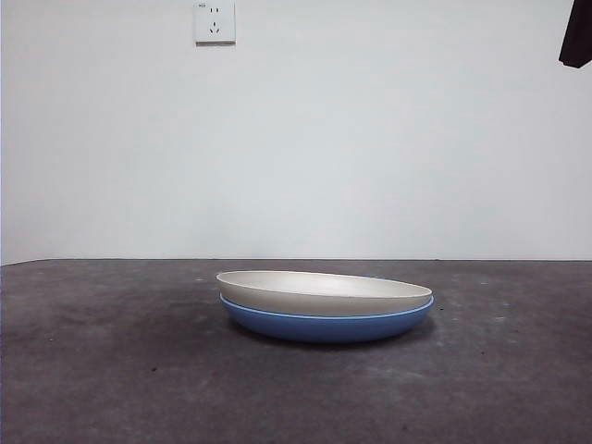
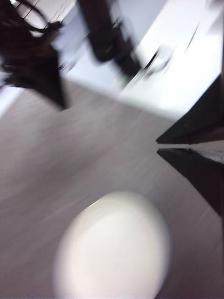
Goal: Pick up the white plate, put it on the blue plate, put it on desk
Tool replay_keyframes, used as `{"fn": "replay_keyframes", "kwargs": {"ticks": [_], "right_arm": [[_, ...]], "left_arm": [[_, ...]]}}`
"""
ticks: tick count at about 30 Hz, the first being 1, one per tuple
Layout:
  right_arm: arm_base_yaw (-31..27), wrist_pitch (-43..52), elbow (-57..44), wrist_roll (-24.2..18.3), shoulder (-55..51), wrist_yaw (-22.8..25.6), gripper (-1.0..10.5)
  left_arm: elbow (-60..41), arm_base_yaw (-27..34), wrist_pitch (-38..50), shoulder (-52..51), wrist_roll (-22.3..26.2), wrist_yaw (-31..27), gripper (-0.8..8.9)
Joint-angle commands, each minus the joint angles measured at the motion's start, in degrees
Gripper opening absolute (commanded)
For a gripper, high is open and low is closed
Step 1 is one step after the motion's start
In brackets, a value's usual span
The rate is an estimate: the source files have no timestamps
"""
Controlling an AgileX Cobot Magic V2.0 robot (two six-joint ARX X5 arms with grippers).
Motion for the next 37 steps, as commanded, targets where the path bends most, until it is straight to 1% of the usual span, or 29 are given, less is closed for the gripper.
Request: {"fn": "replay_keyframes", "kwargs": {"ticks": [1,4,6,8,11,14,17,22,26,37], "right_arm": [[0.3,0.4,1.0,-0.8,0.4,-0.2,0.1],[0.3,0.4,1.0,-0.8,0.4,-0.2,0.1],[0.3,0.4,1.0,-0.8,0.4,-0.2,0.1],[0.3,0.4,1.0,-0.8,0.4,-0.2,0.1],[0.3,0.4,1.0,-0.8,0.4,-0.2,0.1],[0.3,0.4,1.0,-0.8,0.4,-0.2,0.1],[0.3,0.4,1.0,-0.8,0.4,-0.2,0.1],[0.3,0.4,1.0,-0.8,0.4,-0.2,0.1],[0.3,0.4,1.0,-0.8,0.4,-0.2,0.1],[0.3,0.4,1.0,-0.8,0.4,-0.2,0.1]], "left_arm": [[-2.2,4.5,13.2,-5.4,3.5,0.1,0.16],[-8.5,10.9,28.0,-12.7,-1.0,-1.1,0.16],[-13.7,14.6,35.6,-17.8,-4.2,-6.3,0.16],[-19.5,17.6,40.5,-23.4,-6.3,-15.0,0.16],[-27.3,20.1,42.0,-30.8,-7.0,-25.7,0.16],[-34.5,21.8,41.9,-37.0,-6.9,-31.7,0.16],[-41.0,22.9,41.7,-42.3,-7.0,-36.4,0.16],[-50.0,24.0,41.6,-48.8,-8.5,-39.6,0.16],[-55.7,24.1,41.6,-52.2,-9.0,-39.8,0.16],[-64.4,24.1,41.5,-56.2,-9.9,-40.0,0.16]]}}
